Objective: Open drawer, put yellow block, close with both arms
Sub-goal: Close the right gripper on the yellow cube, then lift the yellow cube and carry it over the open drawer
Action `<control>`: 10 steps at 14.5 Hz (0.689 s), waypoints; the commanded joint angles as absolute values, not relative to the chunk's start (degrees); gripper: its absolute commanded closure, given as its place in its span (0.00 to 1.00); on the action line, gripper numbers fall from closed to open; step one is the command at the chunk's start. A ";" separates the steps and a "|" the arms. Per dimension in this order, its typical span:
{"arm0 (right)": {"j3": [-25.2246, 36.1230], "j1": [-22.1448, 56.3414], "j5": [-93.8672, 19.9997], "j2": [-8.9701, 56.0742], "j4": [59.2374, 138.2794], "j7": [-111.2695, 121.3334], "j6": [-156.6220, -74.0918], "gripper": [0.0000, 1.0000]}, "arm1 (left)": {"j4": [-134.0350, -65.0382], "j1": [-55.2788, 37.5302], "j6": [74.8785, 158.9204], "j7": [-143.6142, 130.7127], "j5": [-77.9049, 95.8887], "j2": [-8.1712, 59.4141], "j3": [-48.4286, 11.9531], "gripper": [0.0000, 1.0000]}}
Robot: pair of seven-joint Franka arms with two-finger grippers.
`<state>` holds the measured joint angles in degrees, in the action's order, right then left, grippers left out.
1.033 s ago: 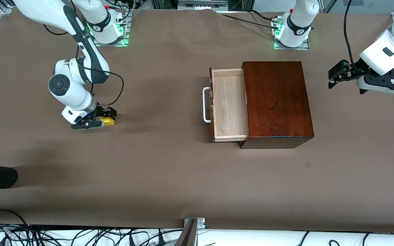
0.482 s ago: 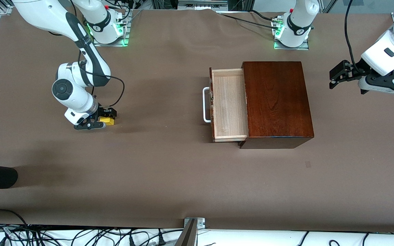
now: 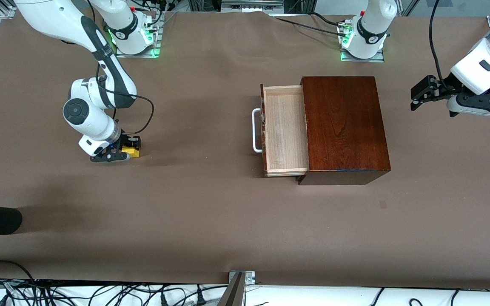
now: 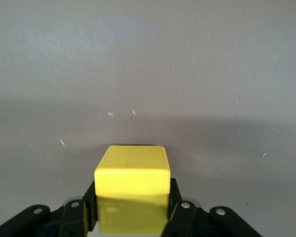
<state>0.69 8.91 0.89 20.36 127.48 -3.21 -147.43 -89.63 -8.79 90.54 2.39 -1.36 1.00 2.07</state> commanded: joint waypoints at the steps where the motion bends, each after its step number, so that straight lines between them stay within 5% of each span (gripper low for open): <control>1: -0.26 8.70 1.41 16.26 124.56 -0.80 -141.88 1.00 | -87.64 -8.52 89.30 1.76 -0.70 1.49 1.93 0.00; 5: -5.26 9.58 1.49 16.70 107.79 -0.35 -122.65 1.00 | -86.84 -8.44 89.21 2.02 0.09 2.55 1.85 0.00; 10: -5.89 21.07 1.50 17.84 92.23 0.44 -109.97 1.00 | -86.84 -8.35 89.65 1.93 0.26 2.55 2.11 0.00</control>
